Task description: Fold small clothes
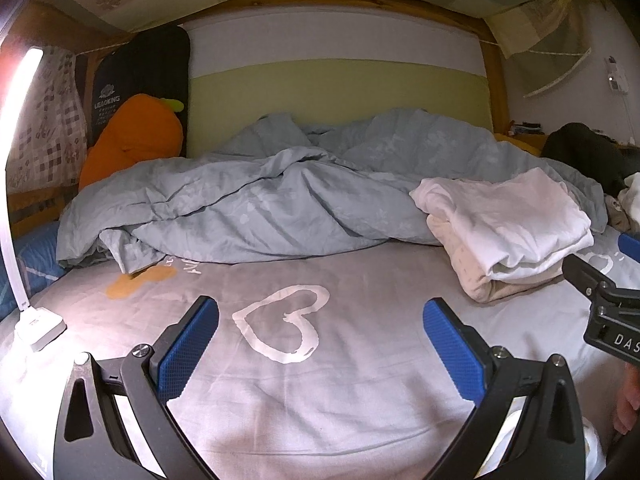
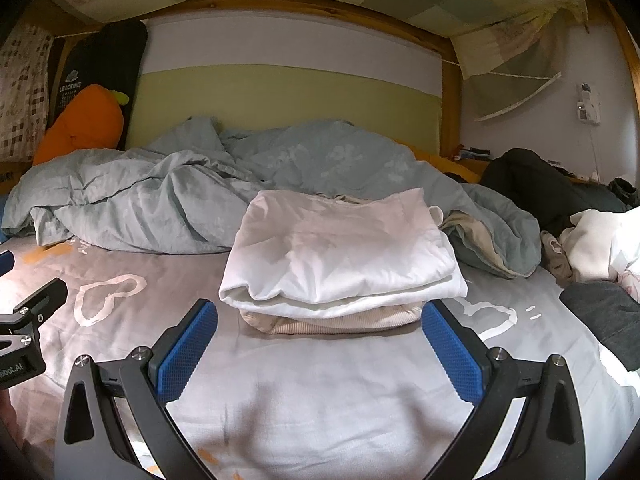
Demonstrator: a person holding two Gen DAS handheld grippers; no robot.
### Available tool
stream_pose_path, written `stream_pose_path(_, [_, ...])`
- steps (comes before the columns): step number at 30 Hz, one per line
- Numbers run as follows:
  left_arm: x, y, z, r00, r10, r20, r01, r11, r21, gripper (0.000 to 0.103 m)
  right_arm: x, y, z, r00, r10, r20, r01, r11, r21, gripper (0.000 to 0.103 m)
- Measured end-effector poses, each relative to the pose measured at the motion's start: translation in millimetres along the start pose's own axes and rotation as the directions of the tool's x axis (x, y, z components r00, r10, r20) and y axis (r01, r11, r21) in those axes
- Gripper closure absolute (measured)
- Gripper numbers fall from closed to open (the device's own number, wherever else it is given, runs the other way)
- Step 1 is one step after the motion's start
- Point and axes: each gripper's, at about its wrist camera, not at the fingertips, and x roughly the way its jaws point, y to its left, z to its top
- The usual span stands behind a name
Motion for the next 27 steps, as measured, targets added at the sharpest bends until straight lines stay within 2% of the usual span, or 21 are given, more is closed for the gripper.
stream_pose_path(27, [5.0,-16.3,-2.6,1.000,-0.001,-0.030,0.003,0.997,0.079,0.001,-0.1,2.3,-0.2,1.000,-0.003,0.001,0.003,1.000,-0.002,0.000])
